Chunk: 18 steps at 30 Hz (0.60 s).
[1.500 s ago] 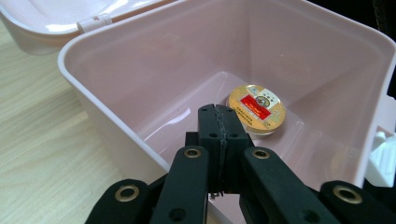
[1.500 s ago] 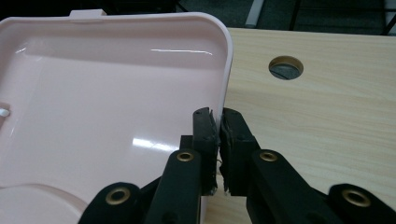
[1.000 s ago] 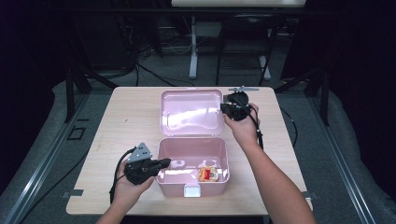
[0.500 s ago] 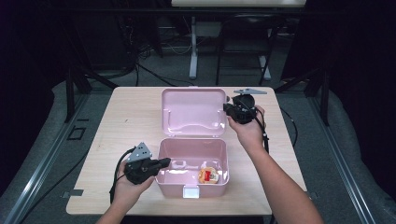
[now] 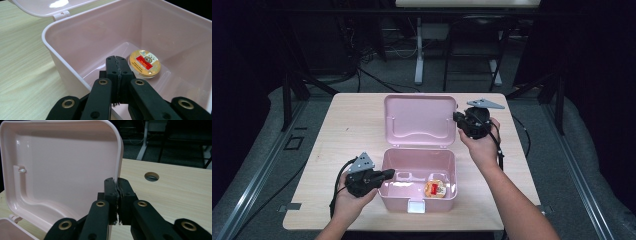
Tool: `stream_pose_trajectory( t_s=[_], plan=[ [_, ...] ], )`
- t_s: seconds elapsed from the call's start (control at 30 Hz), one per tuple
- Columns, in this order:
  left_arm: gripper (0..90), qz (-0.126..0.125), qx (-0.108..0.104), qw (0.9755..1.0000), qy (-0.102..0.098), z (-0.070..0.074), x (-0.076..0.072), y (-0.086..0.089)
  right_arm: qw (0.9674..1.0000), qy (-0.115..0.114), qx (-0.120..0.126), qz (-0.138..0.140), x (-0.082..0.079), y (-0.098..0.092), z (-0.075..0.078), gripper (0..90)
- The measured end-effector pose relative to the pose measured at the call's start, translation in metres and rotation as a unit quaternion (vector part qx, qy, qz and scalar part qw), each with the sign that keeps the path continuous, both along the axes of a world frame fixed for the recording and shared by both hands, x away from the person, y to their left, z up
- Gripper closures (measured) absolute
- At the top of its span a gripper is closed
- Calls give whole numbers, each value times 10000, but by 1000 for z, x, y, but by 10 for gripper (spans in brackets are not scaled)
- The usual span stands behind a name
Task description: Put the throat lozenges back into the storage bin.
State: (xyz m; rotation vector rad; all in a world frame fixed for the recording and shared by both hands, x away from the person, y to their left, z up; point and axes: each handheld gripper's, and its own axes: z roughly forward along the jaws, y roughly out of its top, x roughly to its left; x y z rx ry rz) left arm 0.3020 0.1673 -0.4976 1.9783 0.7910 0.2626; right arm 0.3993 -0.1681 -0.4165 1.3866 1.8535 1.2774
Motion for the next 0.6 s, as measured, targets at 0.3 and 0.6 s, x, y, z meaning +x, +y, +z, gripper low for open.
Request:
stream_pose_trajectory(
  t_s=[0.3,0.6],
  plan=[
    [900,25,-11,10000,6,0,0,0,9991,-431,5,9,-18,-1,-3,870],
    [900,57,-29,10000,6,0,0,-1,9985,-547,-31,20,-26,-2,-2,870]
  ],
)
